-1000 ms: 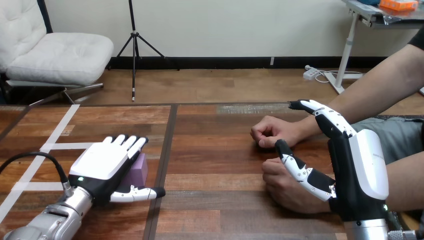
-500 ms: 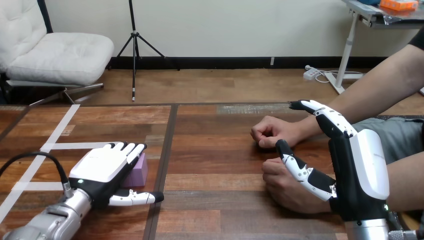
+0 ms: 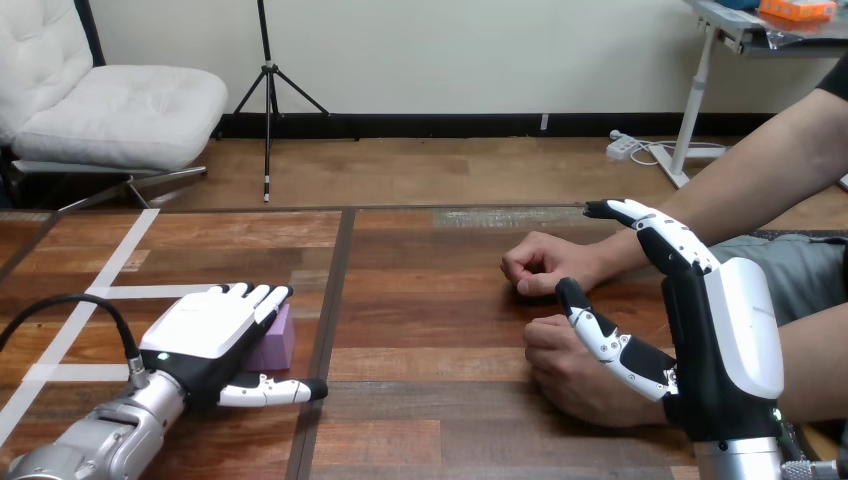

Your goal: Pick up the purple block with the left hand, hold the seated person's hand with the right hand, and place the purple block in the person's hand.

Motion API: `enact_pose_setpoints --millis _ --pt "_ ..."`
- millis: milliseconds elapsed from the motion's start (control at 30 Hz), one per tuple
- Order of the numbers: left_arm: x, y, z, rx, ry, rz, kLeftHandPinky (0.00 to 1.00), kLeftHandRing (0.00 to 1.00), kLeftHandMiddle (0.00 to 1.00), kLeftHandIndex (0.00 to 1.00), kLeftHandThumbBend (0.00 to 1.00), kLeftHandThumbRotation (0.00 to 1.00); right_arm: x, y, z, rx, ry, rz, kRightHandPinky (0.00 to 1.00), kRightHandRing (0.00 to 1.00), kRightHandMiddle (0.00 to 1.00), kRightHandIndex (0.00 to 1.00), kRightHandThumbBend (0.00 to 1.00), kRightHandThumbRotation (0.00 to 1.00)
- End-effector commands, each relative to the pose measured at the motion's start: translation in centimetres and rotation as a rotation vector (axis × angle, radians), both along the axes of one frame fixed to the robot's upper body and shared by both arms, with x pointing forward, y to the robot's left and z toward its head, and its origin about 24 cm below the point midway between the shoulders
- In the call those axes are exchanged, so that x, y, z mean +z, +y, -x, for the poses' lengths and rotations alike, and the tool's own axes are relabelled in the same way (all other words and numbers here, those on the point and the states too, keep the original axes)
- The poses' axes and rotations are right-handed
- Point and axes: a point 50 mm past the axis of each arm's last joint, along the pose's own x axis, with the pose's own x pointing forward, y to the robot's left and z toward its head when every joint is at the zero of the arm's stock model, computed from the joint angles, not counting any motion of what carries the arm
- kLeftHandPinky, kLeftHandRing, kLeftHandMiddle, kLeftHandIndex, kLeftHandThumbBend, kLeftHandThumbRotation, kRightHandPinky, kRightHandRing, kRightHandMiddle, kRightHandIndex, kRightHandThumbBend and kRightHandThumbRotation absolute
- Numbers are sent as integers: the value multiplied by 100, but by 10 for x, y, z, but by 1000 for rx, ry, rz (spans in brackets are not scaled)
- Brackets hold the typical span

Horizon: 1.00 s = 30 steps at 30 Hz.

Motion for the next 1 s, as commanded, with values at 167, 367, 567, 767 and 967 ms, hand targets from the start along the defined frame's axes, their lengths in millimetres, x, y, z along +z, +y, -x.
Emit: enact_pose_setpoints --millis 167,367,567,767,967 --pt "19 -12 -21 -16 -68 35 100 100 100 100 79 100 16 -1 -6 20 -83 13 79 83 81 76 44 38" --pt "19 -13 -20 -14 -77 43 100 100 100 100 79 100 16 -1 -6 19 -87 22 80 83 81 76 44 38" --pt "19 -14 -21 -15 -80 45 100 100 100 100 78 100 16 -2 -6 18 -87 21 79 83 80 76 44 39" --pt "18 -14 -20 -13 -82 51 100 100 100 100 77 100 16 -2 -6 16 -85 25 80 83 81 76 44 40" --pt "18 -14 -20 -7 -87 57 100 100 100 100 76 100 16 -2 -6 17 -85 27 79 82 81 76 44 40"
